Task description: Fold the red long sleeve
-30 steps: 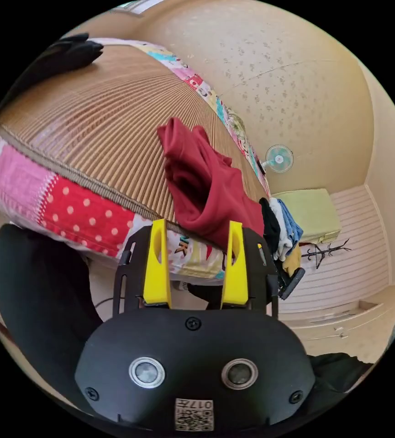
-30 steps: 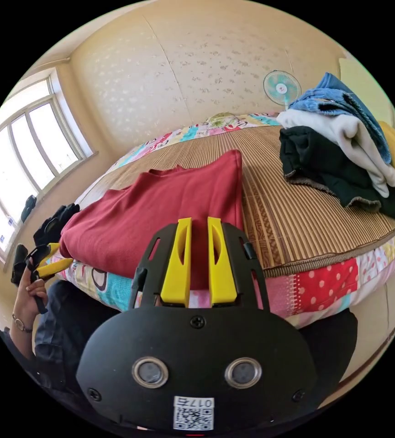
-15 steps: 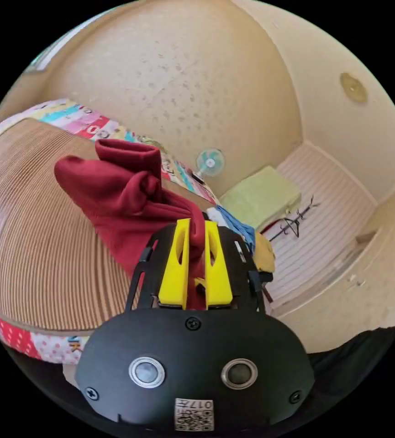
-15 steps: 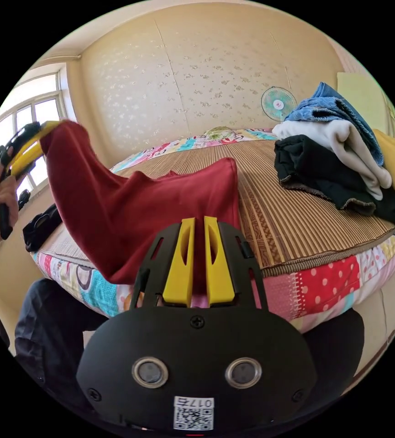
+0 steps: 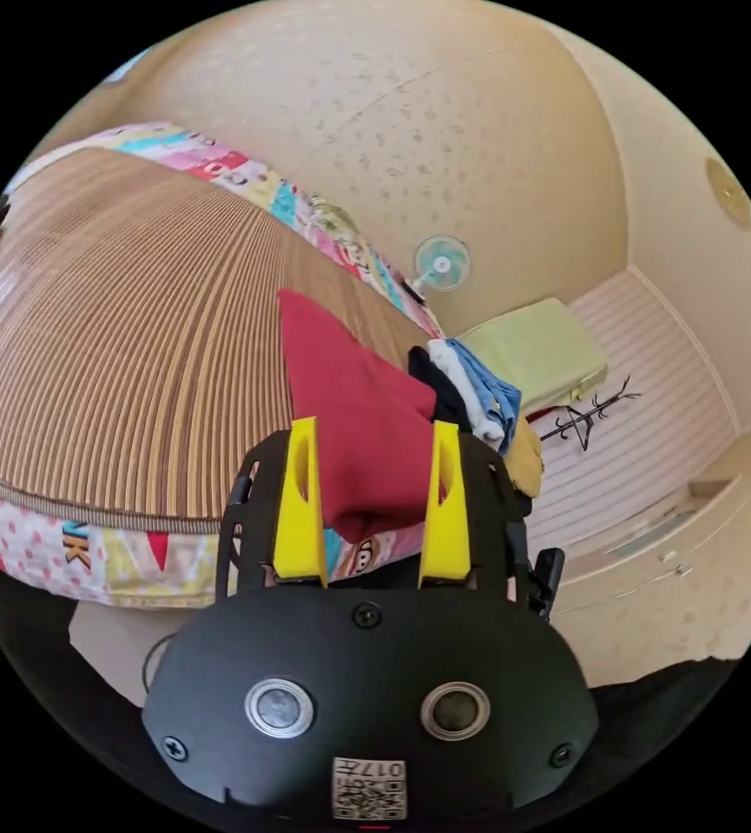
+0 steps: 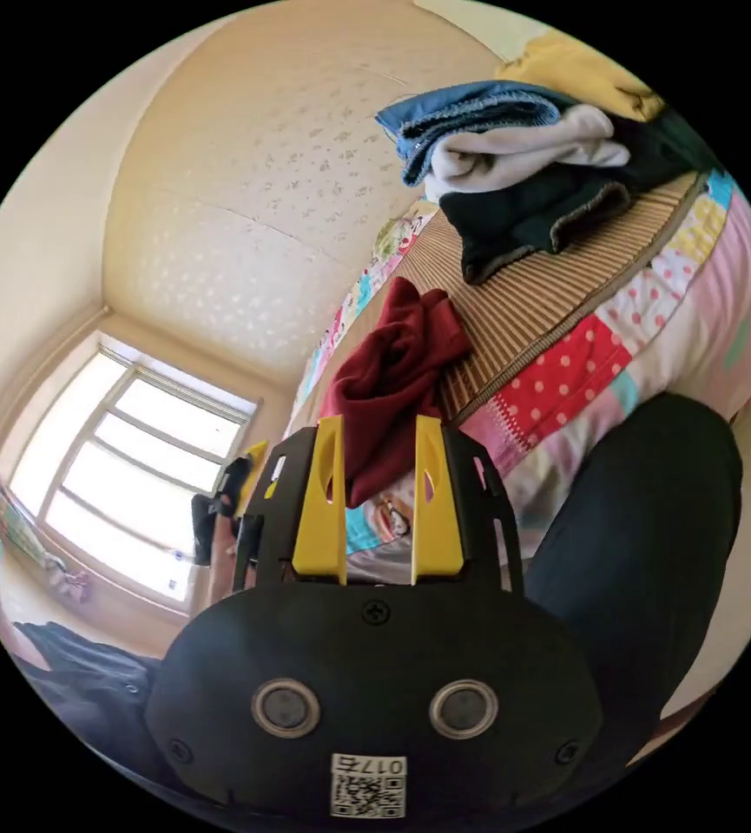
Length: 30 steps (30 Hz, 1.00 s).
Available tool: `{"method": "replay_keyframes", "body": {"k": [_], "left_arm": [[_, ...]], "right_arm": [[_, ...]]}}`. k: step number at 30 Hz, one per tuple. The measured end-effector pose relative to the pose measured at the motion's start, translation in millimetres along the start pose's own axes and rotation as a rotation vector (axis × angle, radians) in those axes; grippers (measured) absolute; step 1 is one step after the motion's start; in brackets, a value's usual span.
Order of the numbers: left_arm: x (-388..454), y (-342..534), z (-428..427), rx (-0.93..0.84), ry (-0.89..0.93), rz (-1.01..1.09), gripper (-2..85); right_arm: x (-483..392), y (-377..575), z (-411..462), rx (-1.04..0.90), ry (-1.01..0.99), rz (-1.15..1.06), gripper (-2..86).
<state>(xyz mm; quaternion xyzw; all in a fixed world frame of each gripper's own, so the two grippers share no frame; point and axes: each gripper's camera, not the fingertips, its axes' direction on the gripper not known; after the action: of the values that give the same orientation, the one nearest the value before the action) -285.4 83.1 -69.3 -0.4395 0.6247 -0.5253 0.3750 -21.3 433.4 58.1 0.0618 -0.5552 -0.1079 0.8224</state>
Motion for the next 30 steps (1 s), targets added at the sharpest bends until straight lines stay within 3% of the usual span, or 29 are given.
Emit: {"method": "replay_keyframes", "body": {"k": [5, 10, 12, 15, 16, 18, 21, 25, 30], "left_arm": [[-40, 16, 88, -0.436, 0.177, -0.17, 12.4], [-21, 43, 70, -0.339, 0.265, -0.055, 7.3], [13, 57, 56, -0.398, 0.344, 0.075, 6.6], [69, 96, 37, -0.495, 0.348, 0.304, 6.2], [78, 105, 32, -0.497, 0.337, 0.344, 6.1], [108, 133, 6, -0.442, 0.241, 0.499, 3.2], [132, 151, -30, -0.369, 0.27, 0.641, 3.8], [140, 167, -50, -0.318, 0.25, 0.688, 7.5], [120, 171, -46, -0.396, 0.259, 0.603, 7.9]], "right_arm": [[47, 8, 9, -0.206, -0.284, 0.204, 22.1], [70, 13, 25, -0.284, -0.432, 0.298, 27.0], [76, 13, 28, -0.281, -0.485, 0.32, 26.9], [78, 8, 29, -0.246, -0.747, 0.321, 24.1], [75, 5, 22, -0.224, -0.808, 0.299, 23.1], [59, -4, 5, -0.222, -0.733, 0.17, 21.9], [18, -37, -32, -0.159, -0.689, -0.062, 20.2], [-54, -118, -91, -0.01, -0.701, -0.317, 18.0], [-125, -215, -153, 0.145, -0.63, -0.579, 15.7]]}}
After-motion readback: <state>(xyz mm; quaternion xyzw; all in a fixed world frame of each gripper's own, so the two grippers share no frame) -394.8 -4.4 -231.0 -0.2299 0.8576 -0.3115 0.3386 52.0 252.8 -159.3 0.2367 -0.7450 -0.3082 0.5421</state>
